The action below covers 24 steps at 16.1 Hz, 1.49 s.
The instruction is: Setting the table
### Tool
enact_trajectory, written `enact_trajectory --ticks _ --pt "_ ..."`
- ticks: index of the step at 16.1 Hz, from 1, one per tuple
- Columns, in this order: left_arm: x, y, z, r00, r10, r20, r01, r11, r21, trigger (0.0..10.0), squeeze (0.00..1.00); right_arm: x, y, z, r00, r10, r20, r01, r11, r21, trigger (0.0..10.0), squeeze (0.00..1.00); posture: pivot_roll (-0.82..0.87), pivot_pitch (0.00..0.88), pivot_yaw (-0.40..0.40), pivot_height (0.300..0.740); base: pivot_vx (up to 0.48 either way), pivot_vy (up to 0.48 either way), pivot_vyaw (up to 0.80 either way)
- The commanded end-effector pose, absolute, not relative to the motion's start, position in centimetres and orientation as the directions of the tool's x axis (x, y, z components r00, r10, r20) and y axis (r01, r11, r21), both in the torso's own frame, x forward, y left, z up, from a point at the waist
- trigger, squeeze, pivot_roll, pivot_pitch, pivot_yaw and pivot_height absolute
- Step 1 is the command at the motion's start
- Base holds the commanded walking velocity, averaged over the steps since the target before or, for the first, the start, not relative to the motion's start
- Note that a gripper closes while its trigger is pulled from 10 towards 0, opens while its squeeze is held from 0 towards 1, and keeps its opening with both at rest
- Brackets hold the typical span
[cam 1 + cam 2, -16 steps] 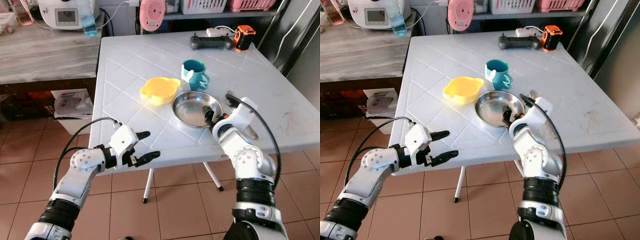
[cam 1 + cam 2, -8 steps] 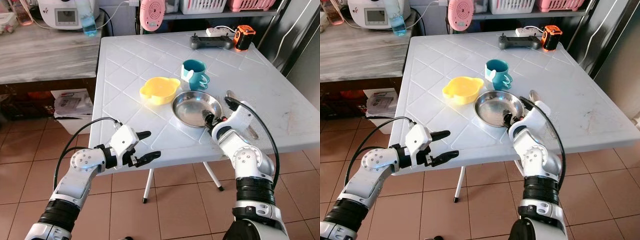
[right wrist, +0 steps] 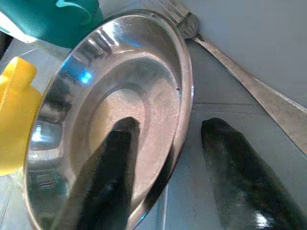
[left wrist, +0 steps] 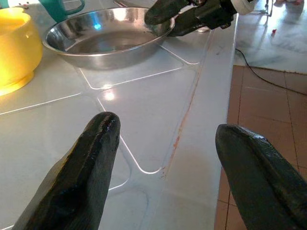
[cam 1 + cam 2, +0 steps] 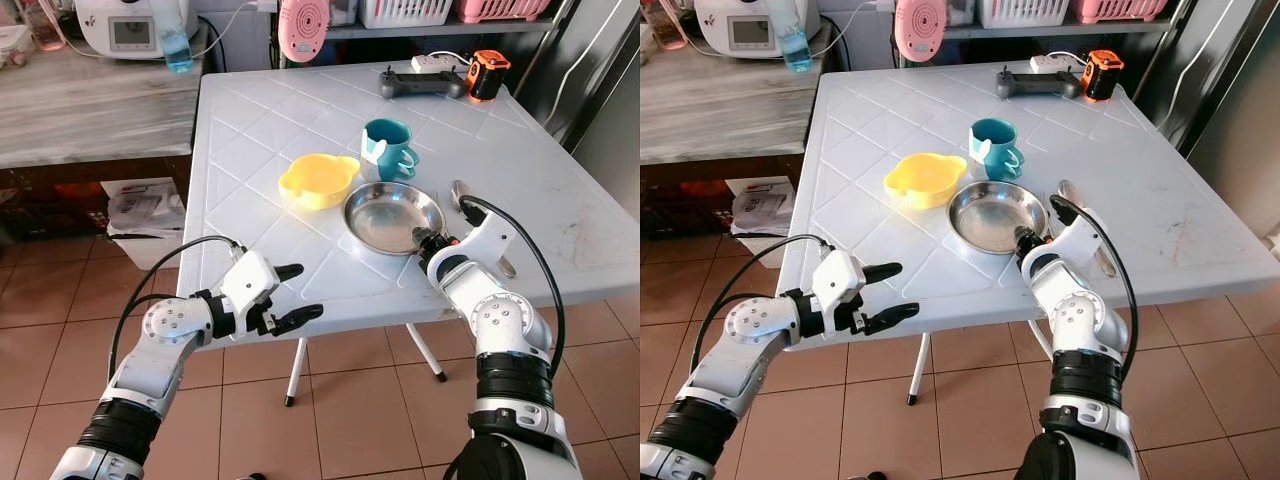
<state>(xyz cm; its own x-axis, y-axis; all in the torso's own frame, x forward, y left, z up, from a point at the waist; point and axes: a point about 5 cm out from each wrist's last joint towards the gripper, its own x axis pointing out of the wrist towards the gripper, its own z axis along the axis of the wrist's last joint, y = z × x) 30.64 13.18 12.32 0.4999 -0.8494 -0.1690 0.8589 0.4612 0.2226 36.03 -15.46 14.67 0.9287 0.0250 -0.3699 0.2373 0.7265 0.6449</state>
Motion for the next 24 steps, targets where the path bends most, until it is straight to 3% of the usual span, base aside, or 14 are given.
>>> enact_trajectory --ticks 1,2,3,5,6,7,8,10,11,12,13,17,24 --pt "30.4 13.0 12.2 0.485 -0.855 -0.183 0.867 0.444 0.224 10.0 0.00 36.2 -15.3 14.7 0.921 0.047 -0.387 0.229 0.739 0.634 0.0 0.00 0.11 0.145 -0.018 0.740 0.000 0.000 0.00" --pt "30.4 13.0 12.2 0.484 -0.856 -0.183 0.868 0.443 0.224 10.0 0.00 36.3 -15.4 14.6 0.915 0.052 -0.401 0.226 0.757 0.613 1.0 0.00 0.11 0.144 -0.020 0.740 0.000 0.000 0.00" --pt "30.4 13.0 12.2 0.484 -0.856 -0.183 0.868 0.443 0.223 10.0 0.00 36.3 -15.4 14.6 0.911 0.051 -0.409 0.226 0.770 0.597 1.1 0.00 0.11 0.144 -0.020 0.740 0.000 0.000 0.00" --pt "30.3 12.9 12.2 0.481 -0.857 -0.184 0.870 0.440 0.222 10.0 0.00 36.4 -15.8 14.4 0.902 0.053 -0.430 0.215 0.808 0.549 0.0 0.00 0.11 0.144 -0.023 0.740 0.000 0.000 0.00" --pt "30.3 12.9 12.2 0.480 -0.857 -0.184 0.870 0.440 0.222 10.0 0.00 36.5 -15.9 14.5 0.902 0.051 -0.429 0.213 0.811 0.544 0.0 0.00 0.11 0.145 -0.023 0.740 0.000 0.000 0.00" --pt "30.2 12.8 12.1 0.480 -0.858 -0.185 0.871 0.440 0.221 10.0 0.00 36.6 -16.0 14.6 0.904 0.053 -0.425 0.203 0.821 0.533 1.8 0.00 0.11 0.145 -0.025 0.740 0.000 0.000 0.00" --pt "30.2 12.8 12.1 0.480 -0.858 -0.185 0.871 0.440 0.220 10.0 0.00 36.6 -16.0 14.6 0.904 0.055 -0.423 0.197 0.826 0.528 6.8 0.00 0.11 0.145 -0.025 0.740 0.000 0.000 0.00" --pt "30.2 12.8 12.0 0.479 -0.858 -0.187 0.871 0.439 0.219 10.0 0.00 36.7 -16.0 14.8 0.907 0.062 -0.417 0.175 0.845 0.506 7.3 0.00 0.11 0.145 -0.025 0.740 0.000 0.000 0.00" --pt "30.1 12.8 12.0 0.479 -0.858 -0.187 0.872 0.439 0.219 10.0 0.00 36.8 -16.1 14.8 0.908 0.060 -0.416 0.168 0.855 0.491 8.9 0.00 0.11 0.145 -0.025 0.740 0.000 0.000 0.00" --pt "30.2 12.8 12.1 0.479 -0.857 -0.188 0.871 0.439 0.220 10.0 0.00 36.8 -16.1 14.8 0.908 0.059 -0.415 0.162 0.864 0.477 2.9 0.00 0.11 0.146 -0.025 0.740 0.000 0.000 0.00" --pt "30.2 12.9 12.1 0.480 -0.857 -0.188 0.871 0.439 0.222 10.0 0.00 36.8 -16.3 14.8 0.910 0.055 -0.412 0.158 0.871 0.466 0.0 0.00 0.11 0.146 -0.023 0.740 0.000 0.000 0.00" --pt "30.2 12.7 12.1 0.478 -0.858 -0.187 0.872 0.437 0.222 10.0 0.00 36.7 -16.5 15.4 0.919 0.068 -0.388 0.120 0.890 0.440 0.0 0.00 0.11 0.142 -0.021 0.740 0.000 0.000 0.00" --pt "30.3 12.5 12.1 0.477 -0.859 -0.188 0.872 0.436 0.222 10.0 0.00 34.3 -16.7 15.1 0.896 0.230 -0.381 -0.079 0.925 0.371 0.0 0.00 0.11 0.139 -0.015 0.740 0.000 0.000 0.00"
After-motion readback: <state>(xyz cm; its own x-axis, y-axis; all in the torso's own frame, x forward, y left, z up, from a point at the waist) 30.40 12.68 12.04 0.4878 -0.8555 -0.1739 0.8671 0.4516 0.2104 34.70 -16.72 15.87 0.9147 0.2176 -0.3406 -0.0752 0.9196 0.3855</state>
